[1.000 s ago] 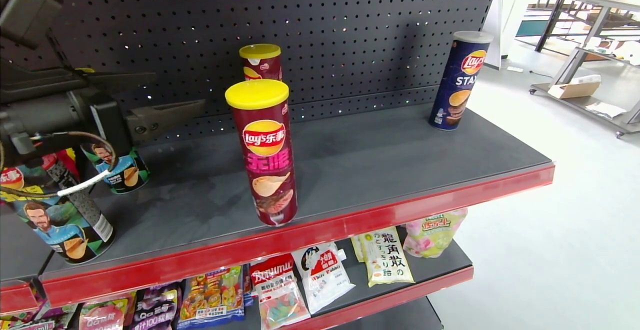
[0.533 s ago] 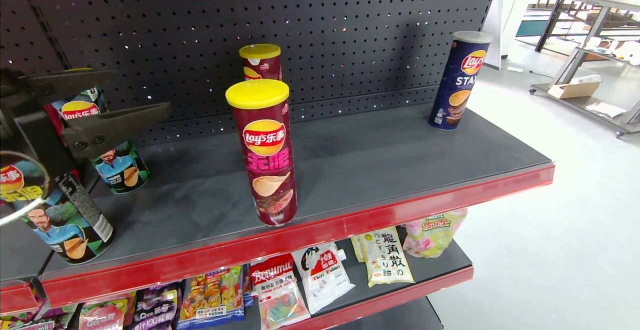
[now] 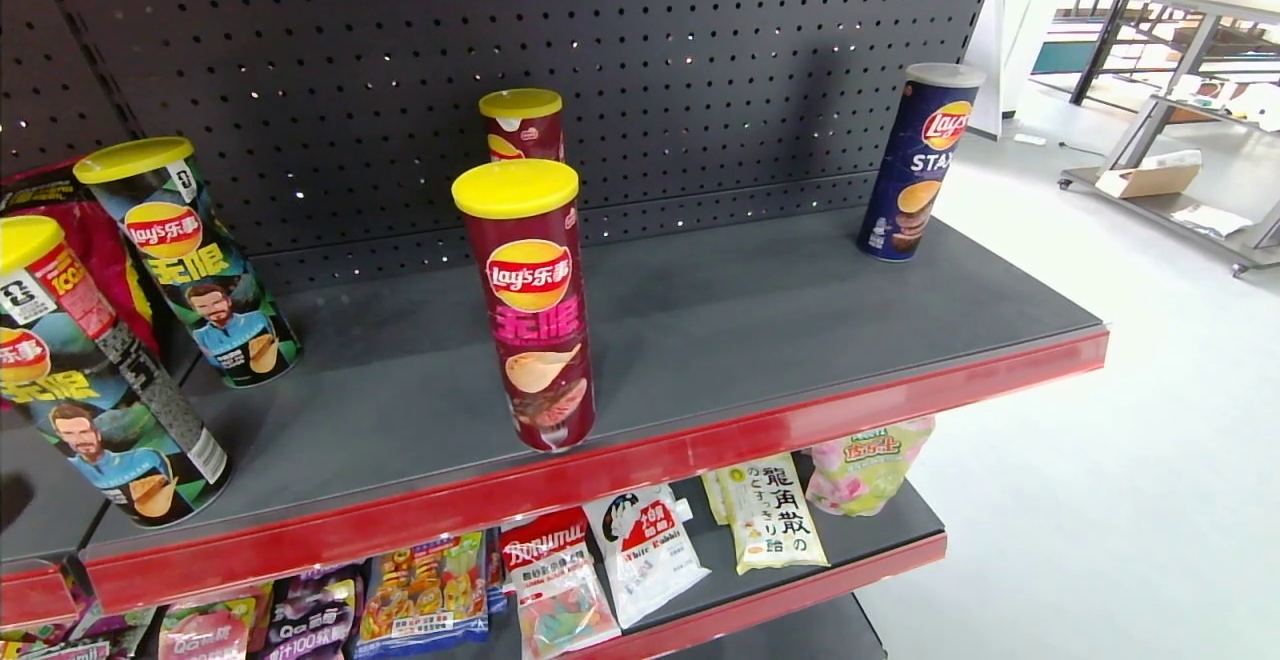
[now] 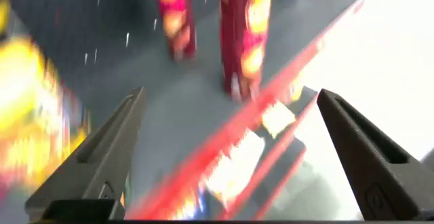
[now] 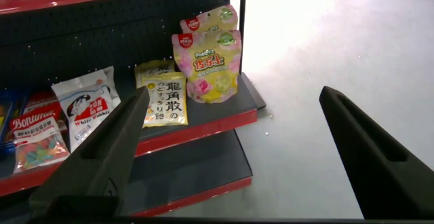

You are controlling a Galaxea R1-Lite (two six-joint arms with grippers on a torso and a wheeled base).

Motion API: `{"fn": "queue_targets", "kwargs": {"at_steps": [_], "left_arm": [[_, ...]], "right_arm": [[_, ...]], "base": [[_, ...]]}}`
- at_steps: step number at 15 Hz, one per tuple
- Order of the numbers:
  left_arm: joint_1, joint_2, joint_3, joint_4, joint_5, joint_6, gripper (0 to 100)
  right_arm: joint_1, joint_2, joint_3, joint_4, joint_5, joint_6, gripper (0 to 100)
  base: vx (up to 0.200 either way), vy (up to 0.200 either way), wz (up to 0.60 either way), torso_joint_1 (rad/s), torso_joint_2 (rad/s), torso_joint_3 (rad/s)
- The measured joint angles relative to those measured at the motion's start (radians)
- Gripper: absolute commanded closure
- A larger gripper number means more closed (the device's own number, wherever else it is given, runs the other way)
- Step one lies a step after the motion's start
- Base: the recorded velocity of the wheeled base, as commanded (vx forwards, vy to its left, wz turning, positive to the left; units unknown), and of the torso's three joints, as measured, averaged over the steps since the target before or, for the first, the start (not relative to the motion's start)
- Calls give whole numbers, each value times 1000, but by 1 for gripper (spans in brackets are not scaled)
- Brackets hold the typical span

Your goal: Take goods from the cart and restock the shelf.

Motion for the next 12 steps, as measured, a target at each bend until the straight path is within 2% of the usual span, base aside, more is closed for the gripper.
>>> {"fn": "queue_targets", "kwargs": {"at_steps": [1, 2, 3, 4, 5, 6, 9, 10, 11, 12], "left_arm": [[1, -72, 5, 83, 30, -23, 0], [3, -139, 10, 150, 74, -60, 0], [4, -185, 17, 175, 132, -78, 0], [4, -219, 32, 173, 212, -82, 0], [5, -245, 54, 173, 268, -83, 0], [5, -262, 66, 174, 285, -83, 0], [11, -291, 89, 178, 423, -58, 0], [13, -294, 100, 177, 494, -46, 0], [14, -297, 116, 178, 528, -24, 0], [15, -302, 135, 176, 534, 2, 0]], "right_arm": [[0, 0, 0, 0, 0, 0, 0], [0, 0, 0, 0, 0, 0, 0], [0, 0, 0, 0, 0, 0, 0], [0, 0, 0, 0, 0, 0, 0], [0, 0, 0, 0, 0, 0, 0], [0, 0, 0, 0, 0, 0, 0], [0, 0, 0, 0, 0, 0, 0], [0, 0, 0, 0, 0, 0, 0], [0, 0, 0, 0, 0, 0, 0], [0, 0, 0, 0, 0, 0, 0]], "base": [[0, 0, 0, 0, 0, 0], [0, 0, 0, 0, 0, 0], [0, 0, 0, 0, 0, 0], [0, 0, 0, 0, 0, 0], [0, 0, 0, 0, 0, 0], [0, 0, 0, 0, 0, 0], [0, 0, 0, 0, 0, 0], [0, 0, 0, 0, 0, 0], [0, 0, 0, 0, 0, 0], [0, 0, 0, 0, 0, 0]]}}
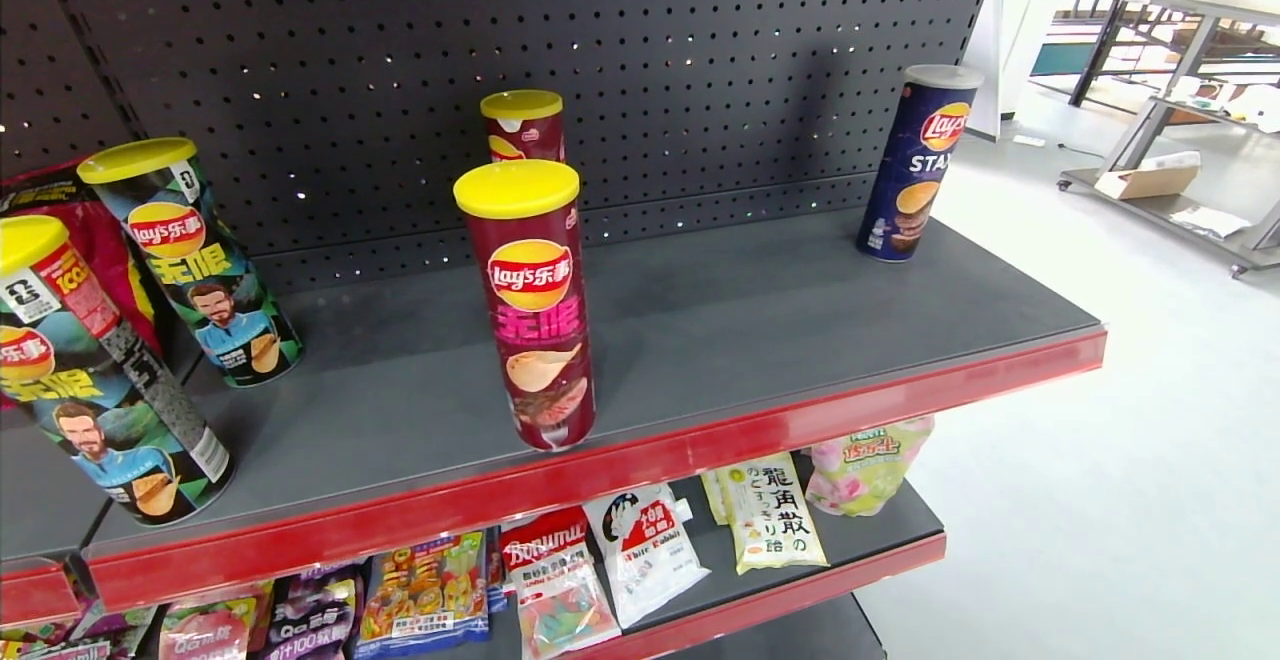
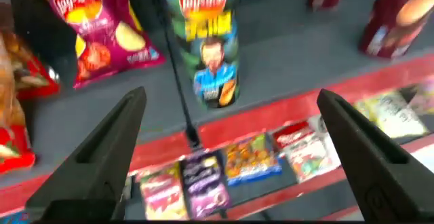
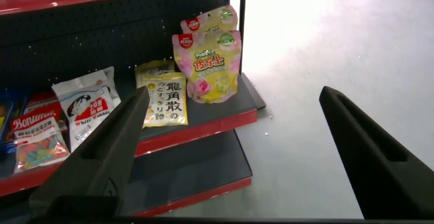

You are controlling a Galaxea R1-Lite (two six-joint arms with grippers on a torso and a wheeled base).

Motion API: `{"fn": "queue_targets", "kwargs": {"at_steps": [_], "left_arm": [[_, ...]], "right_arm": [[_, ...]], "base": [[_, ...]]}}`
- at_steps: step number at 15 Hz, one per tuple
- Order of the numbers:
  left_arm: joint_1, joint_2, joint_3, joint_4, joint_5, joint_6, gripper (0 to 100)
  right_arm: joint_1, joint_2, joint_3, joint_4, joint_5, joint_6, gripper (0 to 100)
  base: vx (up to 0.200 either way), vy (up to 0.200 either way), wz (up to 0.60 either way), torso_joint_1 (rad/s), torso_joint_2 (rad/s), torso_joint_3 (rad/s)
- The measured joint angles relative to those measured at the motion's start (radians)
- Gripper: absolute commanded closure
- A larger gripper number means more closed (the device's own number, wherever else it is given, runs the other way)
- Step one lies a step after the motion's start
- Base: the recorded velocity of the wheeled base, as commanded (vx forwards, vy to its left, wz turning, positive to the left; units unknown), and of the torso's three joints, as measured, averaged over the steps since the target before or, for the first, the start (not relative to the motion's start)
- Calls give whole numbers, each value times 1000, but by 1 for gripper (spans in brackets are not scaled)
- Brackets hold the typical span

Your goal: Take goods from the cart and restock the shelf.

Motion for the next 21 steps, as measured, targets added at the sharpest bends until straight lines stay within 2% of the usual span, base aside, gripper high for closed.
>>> {"fn": "queue_targets", "kwargs": {"at_steps": [2, 4, 6, 9, 11, 14, 17, 18, 21], "left_arm": [[2, -36, 66, -1, 8, 29, 0], [10, -74, 121, 0, 46, 31, 0], [41, -90, 139, -1, 55, 10, 0], [147, -100, 157, -1, 57, -49, 0], [185, -133, 188, -2, 45, -65, 0], [192, -190, 214, -7, -2, -74, 0], [191, -217, 214, -9, -6, -91, 0], [189, -222, 214, -9, -6, -106, 0], [164, -231, 222, -9, -6, -114, 0]], "right_arm": [[13, 0, 0, 0, 2, -4, 0], [47, -26, 0, 0, 1, -4, 0], [74, -63, 0, 1, 7, -19, 0], [83, -85, 0, 0, 8, -17, 0], [85, -90, 0, 0, 8, -18, 0], [85, -91, 0, 0, 7, -14, 0], [84, -91, 0, 0, 7, -16, 0], [85, -92, 0, 0, 7, -17, 0], [84, -92, 0, 0, 7, -17, 0]], "base": [[0, 0, 0, 0, 0, 0], [0, 0, 0, 0, 0, 0], [0, 0, 0, 0, 0, 0], [0, 0, 0, 0, 0, 0], [0, 0, 0, 0, 0, 0], [0, 0, 0, 0, 0, 0], [0, 0, 0, 0, 0, 0], [0, 0, 0, 0, 0, 0], [0, 0, 600, 1, 5, -1]]}}
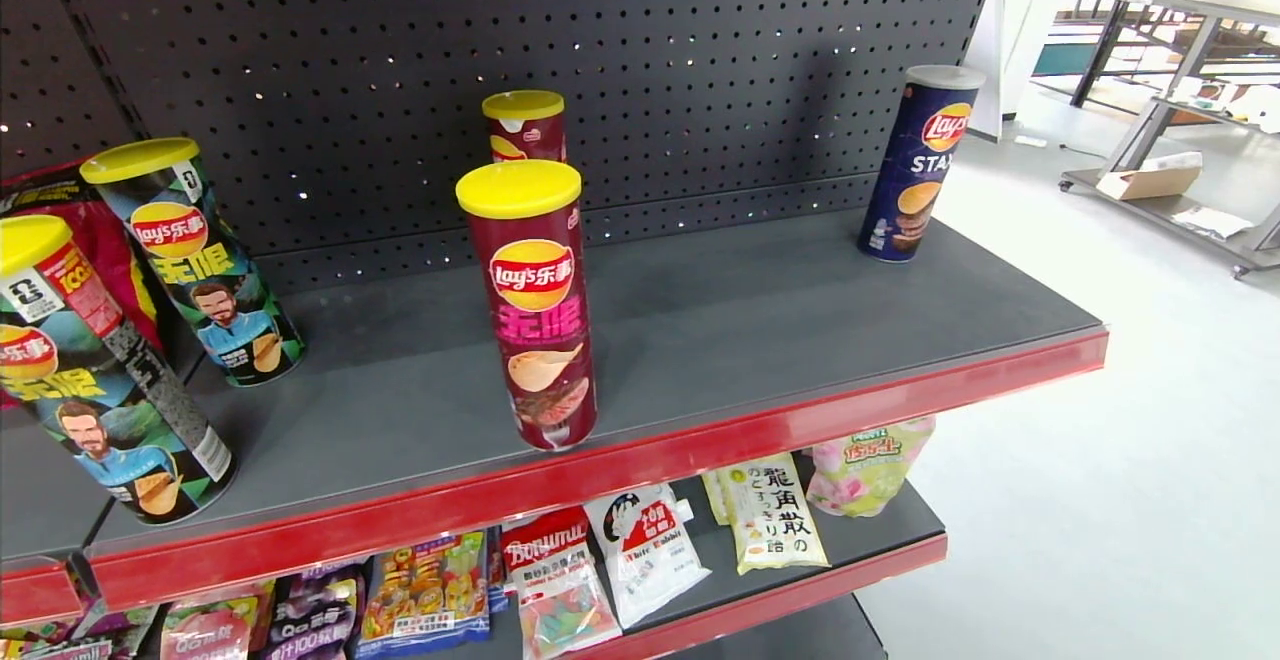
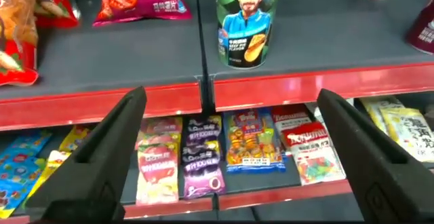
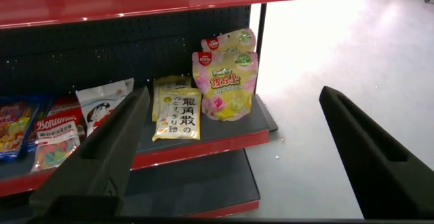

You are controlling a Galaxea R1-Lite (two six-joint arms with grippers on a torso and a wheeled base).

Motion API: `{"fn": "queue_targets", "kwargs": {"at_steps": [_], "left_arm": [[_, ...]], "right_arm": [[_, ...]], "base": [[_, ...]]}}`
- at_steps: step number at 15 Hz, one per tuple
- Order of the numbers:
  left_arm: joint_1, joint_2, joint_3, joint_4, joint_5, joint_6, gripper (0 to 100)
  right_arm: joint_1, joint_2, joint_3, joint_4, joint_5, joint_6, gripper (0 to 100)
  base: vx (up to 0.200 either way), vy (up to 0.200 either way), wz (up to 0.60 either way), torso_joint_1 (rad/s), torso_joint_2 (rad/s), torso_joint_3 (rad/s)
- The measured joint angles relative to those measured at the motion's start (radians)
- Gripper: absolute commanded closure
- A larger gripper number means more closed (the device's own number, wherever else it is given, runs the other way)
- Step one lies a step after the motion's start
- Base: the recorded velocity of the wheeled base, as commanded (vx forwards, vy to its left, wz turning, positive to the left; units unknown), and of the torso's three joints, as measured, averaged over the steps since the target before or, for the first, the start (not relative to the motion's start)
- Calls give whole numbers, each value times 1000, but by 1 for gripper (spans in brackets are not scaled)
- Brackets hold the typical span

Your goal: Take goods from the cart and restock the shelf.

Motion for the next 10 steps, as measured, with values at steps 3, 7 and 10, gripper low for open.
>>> {"fn": "queue_targets", "kwargs": {"at_steps": [3, 7, 10], "left_arm": [[-9, -2, 3, 0, -1, 0, 0], [-9, -31, 18, 4, -41, 4, 0], [-7, -64, 54, -1, -61, 7, 0]], "right_arm": [[0, 0, 0, 0, 0, -1, 0], [0, 0, 0, 0, 0, 0, 0], [0, -1, 0, 1, -15, -2, 0]], "base": [[0, 0, 600, 9, 2, 2], [0, 0, 0, 0, 0, 0], [0, 0, 0, 0, 0, 0]]}}
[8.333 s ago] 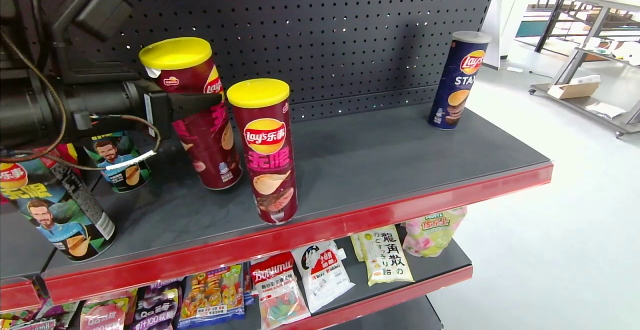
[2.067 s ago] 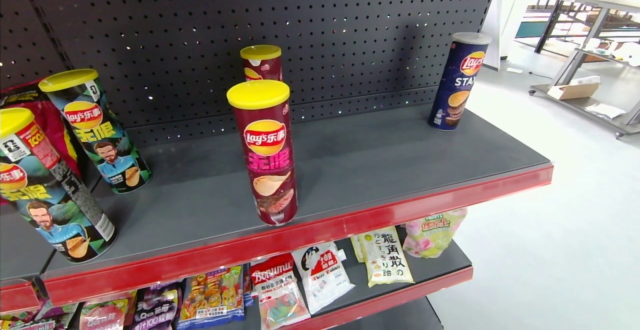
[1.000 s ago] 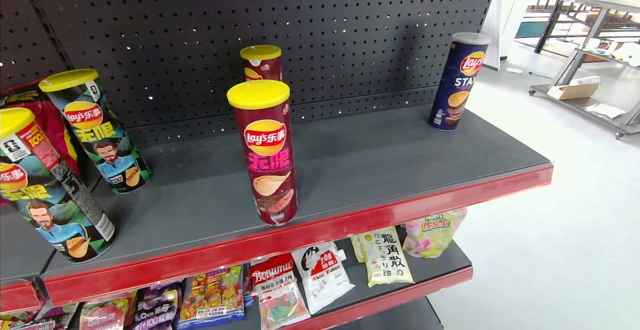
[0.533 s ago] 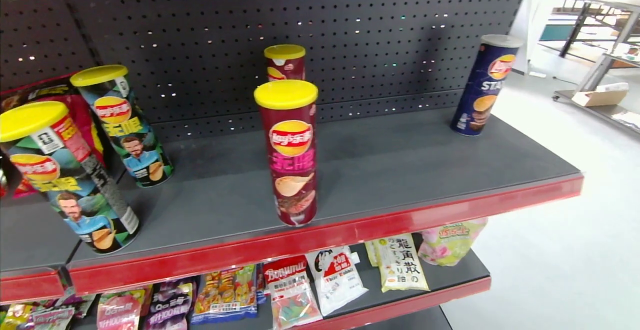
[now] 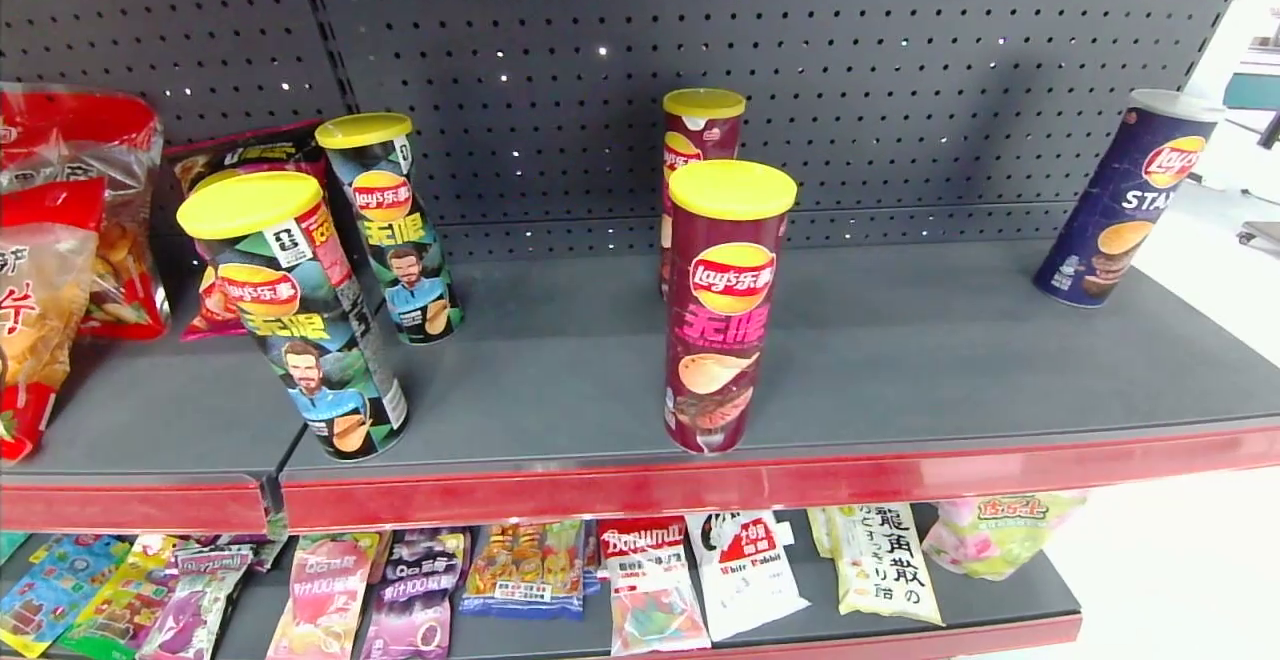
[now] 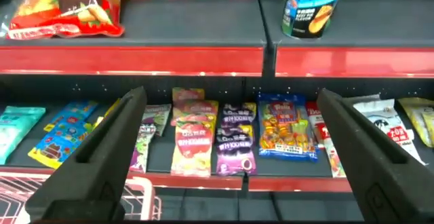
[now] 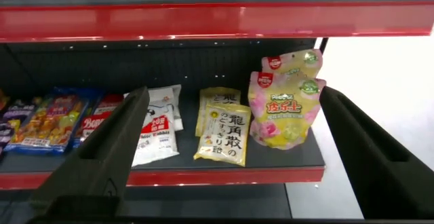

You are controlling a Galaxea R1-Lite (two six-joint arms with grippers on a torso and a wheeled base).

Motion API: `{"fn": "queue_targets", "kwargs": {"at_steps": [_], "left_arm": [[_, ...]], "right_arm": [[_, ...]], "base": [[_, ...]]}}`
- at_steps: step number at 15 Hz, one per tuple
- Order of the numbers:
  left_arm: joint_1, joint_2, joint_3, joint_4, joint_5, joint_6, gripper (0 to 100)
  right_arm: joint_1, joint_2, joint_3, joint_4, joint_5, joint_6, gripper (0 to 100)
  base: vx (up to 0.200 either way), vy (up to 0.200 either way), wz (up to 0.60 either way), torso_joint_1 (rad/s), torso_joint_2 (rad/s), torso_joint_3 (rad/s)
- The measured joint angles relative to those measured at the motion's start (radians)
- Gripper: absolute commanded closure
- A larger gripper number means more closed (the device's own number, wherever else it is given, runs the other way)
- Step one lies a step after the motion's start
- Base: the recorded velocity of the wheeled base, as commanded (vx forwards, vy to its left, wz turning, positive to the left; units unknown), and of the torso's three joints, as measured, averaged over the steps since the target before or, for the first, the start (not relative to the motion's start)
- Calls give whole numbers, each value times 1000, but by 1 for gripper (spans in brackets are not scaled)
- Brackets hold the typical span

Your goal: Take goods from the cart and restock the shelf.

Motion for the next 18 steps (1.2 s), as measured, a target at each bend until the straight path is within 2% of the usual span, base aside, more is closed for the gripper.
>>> {"fn": "queue_targets", "kwargs": {"at_steps": [1, 3, 4, 6, 8, 11, 13, 15, 18], "left_arm": [[0, -5, 11, -3, -7, 0, 0], [0, -11, 38, -75, -27, 4, 0], [1, -13, 50, -114, -25, 6, 0], [4, -17, 84, -125, -25, 5, 0], [12, -33, 126, -132, -39, 11, 0], [27, -63, 177, -156, -22, 19, 0], [28, -71, 190, -157, -16, 19, 0], [29, -74, 217, -172, -17, 17, 0], [29, -74, 282, -277, -23, 30, 0]], "right_arm": [[0, 2, -1, 2, 3, 1, 0], [3, 3, -4, 0, 19, 12, 0], [3, 7, -30, 2, 24, 26, 0], [7, 63, -143, 0, 27, 80, 0], [10, 211, -307, 2, 27, 114, 0], [4, 520, -515, 17, 16, 70, 0], [22, 709, -589, 24, 16, 27, 0], [79, 863, -639, 22, 16, 11, 0], [160, 1098, -711, -26, 17, 5, 0]], "base": [[0, 0, 0, 0, 0, 0], [0, 0, 0, 0, 0, 0], [0, 0, 0, 0, 0, 0], [0, 0, 0, 0, 0, 0], [0, 0, 0, 0, 0, 0], [0, 0, 0, 0, 0, 0], [0, 0, 0, 0, 0, 0], [0, 0, 0, 0, 0, 0], [0, 0, 0, 0, 0, 0]]}}
